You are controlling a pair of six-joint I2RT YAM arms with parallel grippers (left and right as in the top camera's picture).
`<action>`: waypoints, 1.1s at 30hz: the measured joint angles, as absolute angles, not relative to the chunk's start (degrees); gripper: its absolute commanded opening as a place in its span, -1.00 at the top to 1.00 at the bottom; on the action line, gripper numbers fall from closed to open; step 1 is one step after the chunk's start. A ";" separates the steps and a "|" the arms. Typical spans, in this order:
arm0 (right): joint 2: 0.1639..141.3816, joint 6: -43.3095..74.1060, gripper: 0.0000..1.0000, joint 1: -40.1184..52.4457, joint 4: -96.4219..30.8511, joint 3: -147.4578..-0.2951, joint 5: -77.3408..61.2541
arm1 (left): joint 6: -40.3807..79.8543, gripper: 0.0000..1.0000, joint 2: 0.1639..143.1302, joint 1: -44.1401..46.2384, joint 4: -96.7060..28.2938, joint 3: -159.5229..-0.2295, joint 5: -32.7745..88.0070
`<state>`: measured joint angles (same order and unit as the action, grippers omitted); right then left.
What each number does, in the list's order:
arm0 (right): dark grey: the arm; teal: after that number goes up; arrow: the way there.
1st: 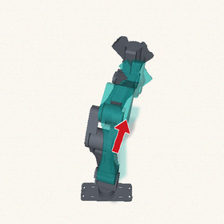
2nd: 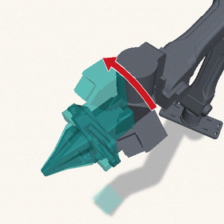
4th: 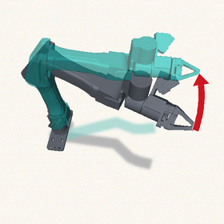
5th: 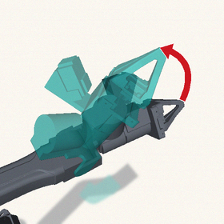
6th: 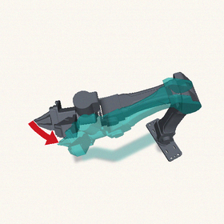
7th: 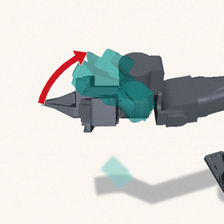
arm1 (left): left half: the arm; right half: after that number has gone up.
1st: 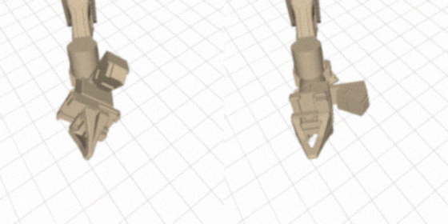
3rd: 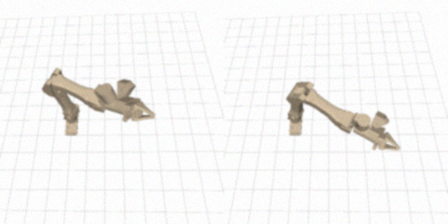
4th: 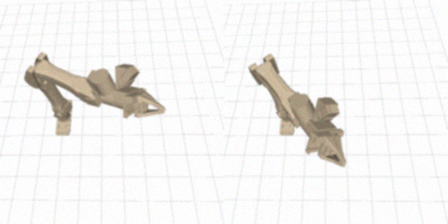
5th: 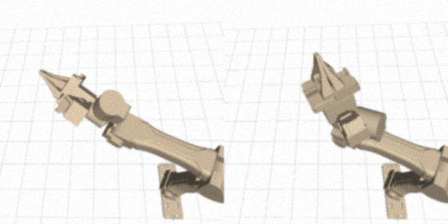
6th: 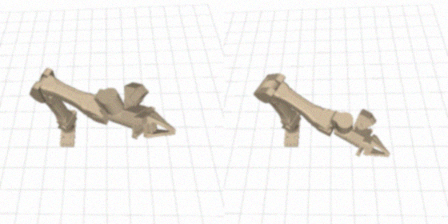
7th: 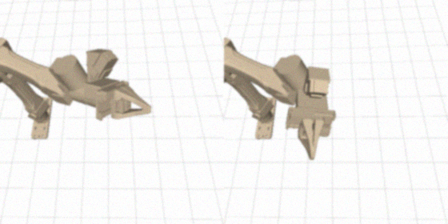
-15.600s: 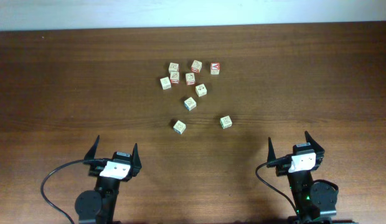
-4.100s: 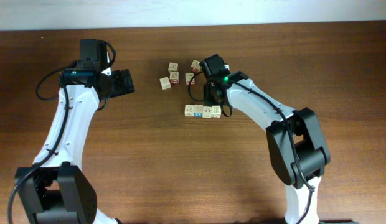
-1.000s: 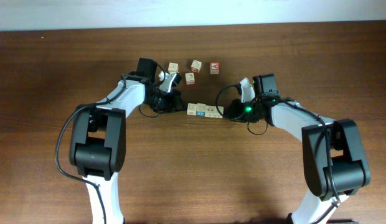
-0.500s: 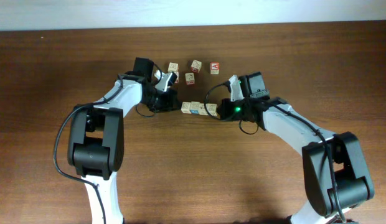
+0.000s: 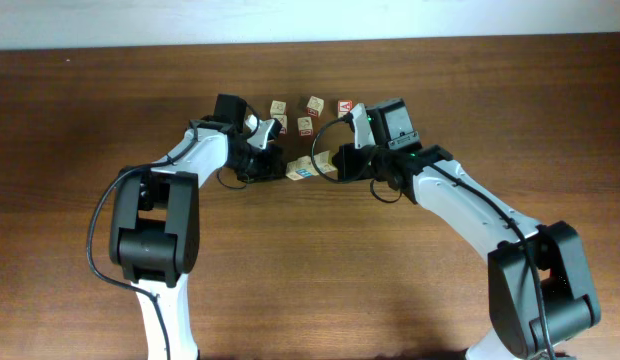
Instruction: Rotate 4 blocks
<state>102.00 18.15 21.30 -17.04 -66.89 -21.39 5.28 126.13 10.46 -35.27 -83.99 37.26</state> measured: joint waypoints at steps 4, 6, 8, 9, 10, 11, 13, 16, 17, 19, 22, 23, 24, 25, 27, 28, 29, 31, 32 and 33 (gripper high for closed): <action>101.82 18.33 0.92 22.02 -16.62 -67.61 -21.41 | 5.45 1.00 126.10 10.59 -35.64 -84.07 36.38; 101.30 18.61 0.92 23.73 -15.57 -68.20 -21.30 | 5.50 1.00 125.67 11.55 -36.03 -84.33 33.78; 101.19 18.96 0.92 24.53 -14.76 -68.47 -22.55 | 5.48 1.00 125.58 12.27 -36.03 -84.38 33.39; 101.19 19.09 0.92 24.56 -14.68 -68.49 -22.87 | 5.48 1.00 125.58 12.51 -36.03 -84.40 33.39; 101.19 19.05 0.92 24.58 -14.61 -68.58 -23.00 | 5.48 1.00 125.58 12.71 -36.16 -84.40 33.41; 101.19 19.31 0.92 24.60 -14.06 -68.58 -23.03 | 5.48 1.00 125.58 12.80 -36.18 -84.40 33.41; 101.19 19.57 0.92 24.86 -13.41 -68.58 -22.98 | 5.45 1.00 125.58 13.26 -36.64 -84.40 33.80; 101.23 19.75 0.92 25.30 -12.99 -68.58 -22.98 | 5.45 1.00 125.58 14.31 -36.82 -84.38 34.06; 101.49 19.92 0.92 25.30 -12.58 -68.58 -22.98 | 5.45 1.00 125.58 14.31 -36.82 -84.38 34.06; 101.51 20.34 0.92 25.30 -12.53 -68.58 -22.98 | 5.45 1.00 125.58 14.31 -36.88 -84.40 33.93; 101.54 20.60 0.92 25.30 -12.36 -68.58 -22.96 | 5.48 1.00 125.58 11.86 -37.04 -84.40 33.26; 101.54 20.58 0.92 25.30 -12.34 -68.58 -22.94 | 5.48 1.00 125.58 10.66 -37.01 -84.40 33.17; 101.58 20.60 0.92 25.30 -12.32 -68.58 -22.94 | 5.45 1.00 125.58 9.52 -37.01 -84.40 33.15; 101.58 20.62 0.92 25.30 -12.29 -68.58 -22.94 | 5.45 1.00 125.58 9.13 -37.01 -84.40 33.15; 101.65 20.60 0.92 25.34 -12.14 -68.58 -22.92 | 5.45 1.00 125.58 9.02 -37.01 -84.40 33.12; 101.65 20.60 0.92 25.34 -12.12 -68.58 -22.92 | 5.45 1.00 125.58 9.02 -37.01 -84.60 32.60; 101.65 20.60 0.92 25.34 -12.12 -68.58 -22.92 | 5.45 1.00 125.58 8.97 -37.04 -84.95 32.12; 102.00 20.60 0.92 25.63 -11.46 -68.58 -22.98 | 5.45 1.00 125.58 8.84 -37.65 -85.91 30.13; 102.37 20.62 0.92 26.00 -10.50 -68.60 -22.98 | 5.45 1.00 125.58 8.80 -37.67 -86.02 29.85; 102.43 20.62 0.92 26.30 -10.35 -68.60 -22.94 | 5.45 1.00 125.58 8.80 -37.67 -86.06 29.71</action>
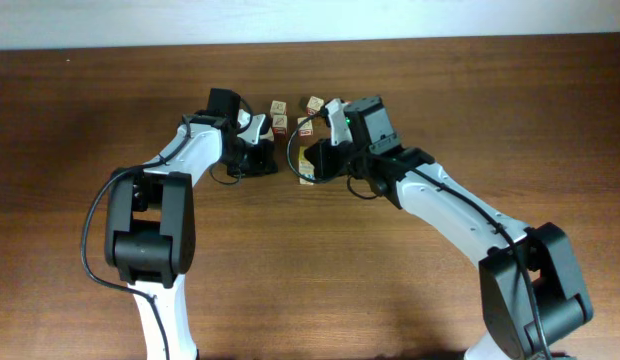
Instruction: Rotate 4 blocks
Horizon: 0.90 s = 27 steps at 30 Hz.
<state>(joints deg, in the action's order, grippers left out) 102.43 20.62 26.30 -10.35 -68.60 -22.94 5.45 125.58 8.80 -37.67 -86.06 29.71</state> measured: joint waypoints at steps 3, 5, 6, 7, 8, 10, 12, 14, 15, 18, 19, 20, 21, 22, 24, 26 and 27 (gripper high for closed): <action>102.50 20.62 0.92 26.30 -10.20 -68.69 -22.94 | 5.45 1.00 125.58 8.58 -37.67 -86.17 29.52; 102.72 20.60 0.92 26.30 -10.24 -69.01 -22.96 | 5.45 1.00 125.58 7.88 -38.04 -86.35 29.23; 102.76 20.64 0.92 26.30 -10.28 -69.08 -22.98 | 5.45 1.00 125.58 7.60 -38.13 -86.59 28.77; 102.76 20.64 0.92 26.30 -10.44 -69.17 -22.98 | 5.45 1.00 125.58 7.51 -38.13 -86.78 28.40; 102.76 20.64 0.92 26.30 -10.83 -69.34 -22.96 | 5.45 1.00 125.58 7.53 -38.13 -86.89 28.40; 102.56 20.62 0.92 26.30 -11.11 -69.34 -22.94 | 5.45 1.00 125.58 7.53 -38.13 -86.89 28.40; 102.39 20.60 0.92 26.30 -11.31 -69.34 -22.72 | 5.45 1.00 125.58 7.53 -38.13 -86.89 28.40; 102.06 20.64 0.92 26.30 -11.64 -69.34 -22.28 | 5.45 1.00 125.58 7.53 -38.13 -86.89 28.40; 101.45 20.60 0.92 26.30 -11.77 -69.32 -22.02 | 5.45 1.00 125.58 7.53 -38.15 -86.89 28.40; 98.50 20.51 0.92 26.30 -11.90 -69.34 -21.85 | 5.34 1.00 125.93 7.53 -43.79 -91.77 25.98; 95.48 20.25 0.92 26.20 -12.88 -69.41 -21.43 | 4.29 1.00 126.08 7.05 -48.27 -97.76 22.68; 89.17 18.98 0.91 24.12 -17.17 -69.25 -21.02 | 3.95 1.00 125.97 5.89 -55.46 -103.00 20.21; 81.45 18.17 0.90 20.95 -19.57 -69.56 -20.49 | 3.90 1.00 122.91 3.79 -56.23 -107.72 17.43; 75.11 17.32 0.73 17.72 -26.04 -70.15 -20.14 | 3.90 0.99 119.20 2.52 -56.60 -108.57 15.42; 56.73 15.73 -0.10 8.69 -37.89 -70.50 -18.37 | 3.88 -0.98 99.24 -0.14 -57.95 -109.56 7.35; 45.69 15.22 -0.80 5.02 -46.98 -70.17 -15.68 | 3.18 -0.99 92.90 -0.73 -63.66 -110.08 3.22; 38.98 15.18 -0.97 4.47 -52.36 -70.41 -13.67 | 3.22 -0.98 92.73 -0.78 -65.78 -110.06 2.74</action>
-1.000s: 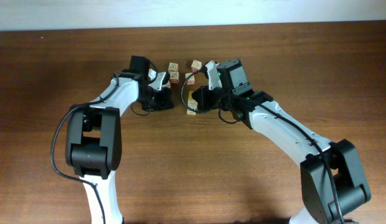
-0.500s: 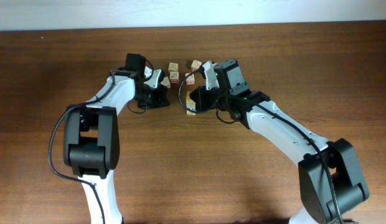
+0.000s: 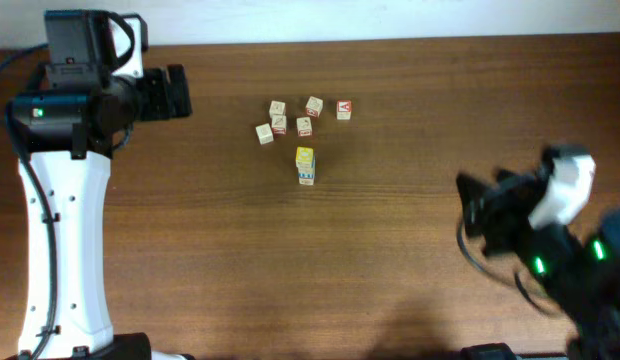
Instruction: Rotate 4 blocks
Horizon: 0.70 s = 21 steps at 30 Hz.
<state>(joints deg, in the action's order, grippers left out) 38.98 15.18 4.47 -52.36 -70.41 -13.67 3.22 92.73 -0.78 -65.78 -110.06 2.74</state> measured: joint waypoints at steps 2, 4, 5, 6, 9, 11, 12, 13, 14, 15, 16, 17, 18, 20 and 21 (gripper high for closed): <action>30.22 14.81 -0.98 4.43 -61.08 -70.67 -9.17 | 3.20 -0.98 92.66 -0.82 -68.18 -109.95 2.48; 29.52 14.81 -0.97 4.43 -66.63 -70.32 -6.87 | 3.20 -0.98 92.66 -0.82 -68.25 -109.93 2.28; 29.52 14.83 -0.97 4.43 -68.05 -70.32 -6.83 | 3.20 -0.98 92.66 -0.84 -68.16 -109.93 2.26; 29.50 14.81 -0.97 4.43 -68.82 -70.30 -6.63 | 3.20 -0.98 92.66 -0.82 -68.18 -109.93 2.28; 29.50 14.83 -0.97 4.43 -72.51 -70.28 -5.80 | 3.20 -0.98 92.66 -0.82 -68.20 -109.93 2.28; 22.61 14.09 -0.97 0.21 -58.63 -64.29 -0.12 | 3.20 -0.98 92.66 -0.82 -68.18 -109.93 2.26; 18.39 12.38 -0.97 -0.36 -51.44 -59.44 0.30 | 3.20 -0.98 92.66 -0.82 -68.16 -109.93 2.24; 14.06 10.46 -0.97 -0.38 -46.19 -53.34 0.21 | 3.20 -0.98 92.66 -0.84 -68.14 -109.93 2.09; 7.49 7.77 -0.97 -0.43 -31.48 -38.61 0.16 | 3.20 -0.98 92.66 -0.84 -68.23 -109.89 1.98; 6.20 7.31 -0.97 -0.45 -31.22 -35.03 0.19 | 3.20 -0.98 92.66 -0.84 -68.23 -109.86 1.89; 3.18 7.05 -0.97 -0.45 -21.93 -27.44 0.16 | 3.20 -0.98 92.68 -0.82 -68.10 -109.84 1.89; 1.69 6.90 -0.97 -0.45 -13.34 -17.65 -0.12 | 3.20 -0.98 92.64 -0.82 -68.16 -109.84 1.89; 1.26 6.85 -0.97 -0.45 -8.60 -11.11 -0.75 | 3.20 -0.98 92.64 -0.82 -68.29 -109.82 1.87; 0.80 6.66 -0.97 -0.45 -5.08 -4.69 -1.37 | 3.20 -0.98 92.64 -0.84 -68.20 -109.82 1.89; 0.80 6.20 -0.97 -0.45 -4.71 -3.86 -1.41 | 3.20 -0.98 92.64 -0.82 -68.18 -109.82 1.89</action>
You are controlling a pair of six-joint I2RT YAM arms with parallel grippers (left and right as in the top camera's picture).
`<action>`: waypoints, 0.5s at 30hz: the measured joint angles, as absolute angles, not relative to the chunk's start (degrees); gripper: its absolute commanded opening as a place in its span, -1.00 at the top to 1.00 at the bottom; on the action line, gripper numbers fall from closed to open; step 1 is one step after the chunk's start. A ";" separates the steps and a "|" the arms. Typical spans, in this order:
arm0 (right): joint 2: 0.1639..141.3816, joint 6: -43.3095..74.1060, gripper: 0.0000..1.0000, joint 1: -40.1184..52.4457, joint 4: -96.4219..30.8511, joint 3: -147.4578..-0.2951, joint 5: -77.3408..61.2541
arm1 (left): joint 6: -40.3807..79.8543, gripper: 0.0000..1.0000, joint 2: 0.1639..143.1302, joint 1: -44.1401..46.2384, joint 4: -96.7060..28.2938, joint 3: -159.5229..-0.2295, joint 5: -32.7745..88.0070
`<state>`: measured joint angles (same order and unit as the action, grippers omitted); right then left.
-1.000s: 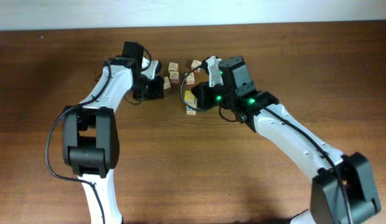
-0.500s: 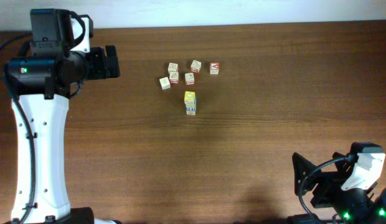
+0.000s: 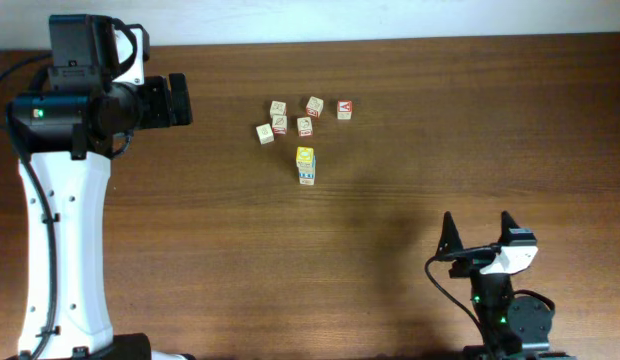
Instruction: Rotate 4 blocks
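Note:
Several small wooden letter blocks lie in a loose cluster at the far middle of the table, among them one with red print (image 3: 344, 109) and a pale one (image 3: 264, 133). Just in front of the cluster a yellow block (image 3: 305, 156) touches a blue-printed block (image 3: 307, 177); whether they are stacked or side by side cannot be told. My left gripper (image 3: 180, 100) hangs high at the far left, pointing right, well away from the blocks and holding nothing. My right gripper (image 3: 478, 235) sits at the near right, its two fingers spread wide and empty.
The brown wooden table (image 3: 410, 120) runs to a white wall at the far edge. The left arm's white link (image 3: 60, 240) stretches along the left side. The right arm's base (image 3: 505, 315) stands at the near edge.
The right arm has gone from a blurred pose at the right edge to the near right, fingers pointing away and open. The left arm has shifted slightly. The blocks lie as before.
Both grippers were first down among the blocks, two blocks lying side by side between them. Then the right gripper was at a yellow block in front of the cluster, the left still beside it. After that both arms were pulled back, leaving the yellow and blue blocks together.

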<state>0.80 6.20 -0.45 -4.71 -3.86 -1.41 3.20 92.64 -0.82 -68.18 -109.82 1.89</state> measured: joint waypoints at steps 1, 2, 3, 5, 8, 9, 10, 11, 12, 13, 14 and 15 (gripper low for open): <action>0.80 5.98 -0.97 -0.45 -4.64 -3.31 -1.50 | 3.20 -0.98 92.64 -0.82 -68.18 -109.82 1.89; 0.80 5.98 -0.97 -0.45 -4.67 -2.98 -1.50 | 3.20 -0.99 92.64 -0.82 -68.18 -109.82 1.87; 0.80 5.96 -0.97 -0.45 -3.79 -1.56 -1.23 | 3.20 -0.98 92.64 -0.82 -68.18 -109.82 1.87; 0.80 5.45 -0.97 -0.45 -4.25 -0.89 0.67 | 3.20 -0.98 92.64 -0.82 -68.18 -109.82 1.87; 0.80 1.32 -0.97 -0.45 -4.43 -0.89 1.13 | 3.20 -0.98 92.64 -0.82 -68.18 -109.82 1.87; 0.80 0.82 -0.97 -0.45 -4.40 -0.89 1.26 | 3.20 -0.98 92.64 -0.82 -68.18 -109.82 1.87; 0.80 0.78 -0.97 -0.45 -4.40 -0.89 1.30 | 3.20 -0.98 92.64 -0.82 -68.18 -109.82 1.87; 0.80 0.78 -0.97 -0.45 -4.40 -0.89 1.30 | 3.20 -0.98 92.64 -0.82 -68.18 -109.82 1.87; 0.80 0.75 -0.97 -0.45 -4.38 -0.89 1.30 | 3.20 -0.98 92.64 -0.82 -68.18 -109.82 1.87; 0.80 0.60 -0.97 -0.45 -4.40 -0.89 1.30 | 3.20 -0.98 92.64 -0.82 -68.18 -109.82 1.89; 0.80 0.58 -0.97 -0.45 -4.40 -0.89 1.30 | 3.20 -0.98 92.64 -0.82 -68.18 -109.82 1.87; 0.80 0.56 -0.97 -0.45 -4.40 -0.89 1.30 | 3.20 -0.98 92.64 -0.82 -68.18 -109.82 1.87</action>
